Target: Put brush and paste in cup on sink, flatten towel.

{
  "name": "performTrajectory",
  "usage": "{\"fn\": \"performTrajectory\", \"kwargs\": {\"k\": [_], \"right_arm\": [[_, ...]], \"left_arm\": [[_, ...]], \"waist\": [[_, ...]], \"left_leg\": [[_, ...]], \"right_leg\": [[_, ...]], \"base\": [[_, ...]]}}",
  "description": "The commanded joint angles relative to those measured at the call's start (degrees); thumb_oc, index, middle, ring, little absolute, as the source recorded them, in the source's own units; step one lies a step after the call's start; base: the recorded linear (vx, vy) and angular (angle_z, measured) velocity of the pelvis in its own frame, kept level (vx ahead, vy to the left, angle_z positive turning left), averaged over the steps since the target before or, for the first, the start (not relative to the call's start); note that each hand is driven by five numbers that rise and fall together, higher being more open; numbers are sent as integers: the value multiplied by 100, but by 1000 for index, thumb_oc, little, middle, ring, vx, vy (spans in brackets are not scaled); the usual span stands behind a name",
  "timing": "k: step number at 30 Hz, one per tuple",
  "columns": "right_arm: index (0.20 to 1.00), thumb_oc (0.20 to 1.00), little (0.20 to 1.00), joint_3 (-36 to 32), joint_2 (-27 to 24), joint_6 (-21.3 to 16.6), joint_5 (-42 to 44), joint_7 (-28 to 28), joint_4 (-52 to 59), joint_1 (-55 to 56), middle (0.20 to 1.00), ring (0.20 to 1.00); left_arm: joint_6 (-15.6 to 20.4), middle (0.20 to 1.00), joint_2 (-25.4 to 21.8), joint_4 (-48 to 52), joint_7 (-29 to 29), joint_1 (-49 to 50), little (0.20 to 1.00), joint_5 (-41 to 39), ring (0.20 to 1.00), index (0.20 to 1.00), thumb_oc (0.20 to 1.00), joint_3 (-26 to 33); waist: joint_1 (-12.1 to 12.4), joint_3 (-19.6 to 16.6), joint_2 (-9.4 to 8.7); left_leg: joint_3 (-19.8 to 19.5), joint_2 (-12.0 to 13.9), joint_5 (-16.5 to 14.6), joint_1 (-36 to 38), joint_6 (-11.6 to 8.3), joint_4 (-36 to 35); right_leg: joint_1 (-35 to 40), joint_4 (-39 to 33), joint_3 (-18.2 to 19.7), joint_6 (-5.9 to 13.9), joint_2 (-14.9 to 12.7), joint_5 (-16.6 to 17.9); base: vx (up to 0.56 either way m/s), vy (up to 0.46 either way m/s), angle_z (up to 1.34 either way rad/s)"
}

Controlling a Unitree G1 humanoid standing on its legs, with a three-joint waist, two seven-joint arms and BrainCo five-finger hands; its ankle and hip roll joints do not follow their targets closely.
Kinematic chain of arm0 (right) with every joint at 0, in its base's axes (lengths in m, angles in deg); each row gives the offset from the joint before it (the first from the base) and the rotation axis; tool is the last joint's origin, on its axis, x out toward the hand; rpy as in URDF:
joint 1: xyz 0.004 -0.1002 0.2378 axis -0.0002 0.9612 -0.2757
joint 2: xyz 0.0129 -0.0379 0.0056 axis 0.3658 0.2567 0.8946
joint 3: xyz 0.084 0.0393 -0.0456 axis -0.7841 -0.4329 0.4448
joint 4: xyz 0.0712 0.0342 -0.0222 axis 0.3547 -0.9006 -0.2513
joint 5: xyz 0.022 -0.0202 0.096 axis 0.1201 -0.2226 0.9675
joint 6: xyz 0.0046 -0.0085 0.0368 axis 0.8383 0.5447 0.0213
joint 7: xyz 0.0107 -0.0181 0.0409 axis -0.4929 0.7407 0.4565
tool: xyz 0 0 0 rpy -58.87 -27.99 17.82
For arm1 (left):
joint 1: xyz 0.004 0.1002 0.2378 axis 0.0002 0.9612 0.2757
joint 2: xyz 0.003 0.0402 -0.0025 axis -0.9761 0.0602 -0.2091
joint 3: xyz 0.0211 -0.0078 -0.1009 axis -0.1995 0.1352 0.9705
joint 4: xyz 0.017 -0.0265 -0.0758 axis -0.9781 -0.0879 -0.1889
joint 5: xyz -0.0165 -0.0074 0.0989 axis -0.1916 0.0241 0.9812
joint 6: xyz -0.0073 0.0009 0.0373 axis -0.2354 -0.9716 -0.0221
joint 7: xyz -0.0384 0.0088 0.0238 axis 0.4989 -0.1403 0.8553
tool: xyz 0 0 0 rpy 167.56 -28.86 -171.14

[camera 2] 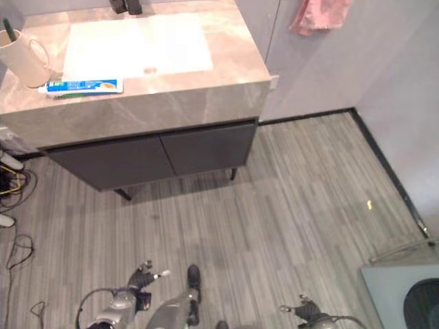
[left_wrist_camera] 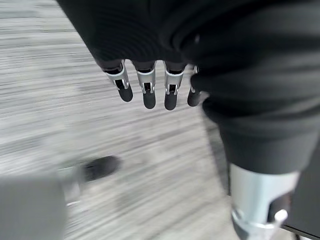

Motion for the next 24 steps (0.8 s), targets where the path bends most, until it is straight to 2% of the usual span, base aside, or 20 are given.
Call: {"fn": "performTrajectory", "kwargs": {"k": [1, 2, 3, 4, 5, 6, 7, 8, 9, 10, 11, 12, 14, 18, 24], "right_arm": [[1000, 1000, 1000, -67, -148, 16, -171, 57, 253, 86, 1000, 1000], [1000, 1000, 1000, -104, -140, 7, -139, 58, 289, 84, 1000, 1000], [1000, 1000, 1000, -105, -141, 8, -139, 58, 289, 84, 1000, 1000], [1000, 1000, 1000, -73, -114, 6, -103, 53, 441, 6, 1000, 1000], [1000, 1000, 1000, -57, -120, 5, -107, 55, 514, -12, 1000, 1000], [1000, 1000, 1000, -3, -118, -11, -96, 73, 608, -28, 1000, 1000], [1000, 1000, 1000, 17, -93, -41, -60, 71, 650, -23, 1000, 1000], [1000, 1000, 1000, 65, -111, -58, -76, 60, 782, -35, 1000, 1000], [1000, 1000, 1000, 86, -121, -56, -87, 53, 855, -34, 1000, 1000], [1000, 1000, 1000, 87, -124, -54, -87, 53, 857, -32, 1000, 1000], [1000, 1000, 1000, 125, -155, -68, -72, 3, 936, -30, 1000, 1000], [1000, 1000, 1000, 125, -156, -69, -72, 3, 935, -31, 1000, 1000], [1000, 1000, 1000, 145, -179, -62, -121, 0, 935, -10, 1000, 1000], [1000, 1000, 1000, 220, -248, -59, -252, 6, 865, 25, 1000, 1000], [1000, 1000, 1000, 137, -391, -92, -250, -59, 938, 2, 1000, 1000]], "left_arm": [[135, 1000, -221, 225, 24, 67, 1000, 272, 1000, 1000, 1000, 37], [130, 1000, -258, 240, 30, 89, 1000, 329, 1000, 1000, 1000, 15], [130, 1000, -257, 240, 30, 89, 1000, 329, 1000, 1000, 1000, 15], [120, 1000, -277, 197, 16, 64, 1000, 338, 1000, 1000, 1000, 27], [113, 1000, -281, 171, 19, 57, 1000, 364, 1000, 1000, 1000, 28], [84, 1000, -245, 95, 64, 64, 1000, 433, 1000, 1000, 1000, -35], [108, 1000, -262, -30, 31, 42, 1000, 482, 1000, 1000, 1000, 2], [108, 1000, -255, -27, 36, 47, 1000, 474, 1000, 1000, 1000, -1], [98, 1000, -234, -49, 41, 39, 1000, 477, 1000, 1000, 1000, -11], [98, 1000, -232, -50, 41, 39, 1000, 477, 1000, 1000, 1000, -10], [114, 1000, -186, -58, 21, -58, 1000, 559, 1000, 1000, 1000, -66], [115, 1000, -184, -58, 20, -59, 1000, 559, 1000, 1000, 1000, -66], [143, 1000, -147, -66, -19, -120, 1000, 600, 1000, 1000, 1000, -93], [125, 1000, -45, -76, -8, -54, 1000, 634, 1000, 1000, 1000, -148], [122, 1000, 34, -75, 0, 5, 1000, 665, 1000, 1000, 1000, -232]], "waist": [[160, -294, -85], [159, -305, -97], [167, -317, -89], [143, -250, -42], [127, -223, 5], [-24, -152, 100], [-65, -121, 109], [-70, -122, 159], [-126, -84, 186], [-135, -69, 186], [-312, 60, 185], [-316, 78, 191], [-446, 71, 193], [-373, -187, 151], [-327, -376, 206]], "left_leg": [[74, 187, -344, -676, -741, 848], [76, 109, -449, -600, -668, 862], [78, 121, -438, -613, -670, 854], [95, 57, -541, -390, -569, 750], [87, 53, -536, -289, -535, 668], [-30, -28, -585, -34, -497, 500], [19, -55, -646, 276, -494, 308], [50, -19, -662, 396, -517, 211], [2, -22, -681, 527, -536, 173], [-7, -26, -688, 546, -537, 172], [-138, -136, -854, 891, -565, 207], [-144, -132, -860, 911, -566, 207], [-336, -205, -997, 1131, -583, 242], [-421, -217, -1094, 1231, -682, 278], [-533, -73, -979, 1352, -794, 51]], "right_leg": [[-247, -213, 252, 412, -1134, 1084], [-322, 79, 253, 439, -1224, 1389], [-340, 75, 260, 436, -1213, 1402], [-674, 659, 166, 403, -1276, 1810], [-832, 882, 125, 373, -1242, 1905], [-1165, 1095, 313, 336, -823, 1616], [-1463, 830, -36, 253, -764, 1218], [-1708, 632, -235, 197, -722, 1077], [-1863, 555, -248, 189, -652, 967], [-1847, 567, -256, 189, -657, 951], [-2102, -97, 7, 228, -586, 1082], [-2075, -109, 1, 228, -582, 1083], [-2205, -312, 376, 293, -531, 1312], [-1694, -829, 283, 133, -487, 1291], [-1462, -978, 168, 31, -408, 1150]], "base": [[234, 289, 7], [149, 196, 0], [160, 293, 20], [124, 268, 6], [265, 407, 21], [335, 358, -2], [360, 324, 14], [290, 208, 11], [136, 65, 12], [322, 60, 13], [256, 39, 25], [335, 28, 41], [278, -48, 62], [255, -133, 71], [137, -100, 7]]}}
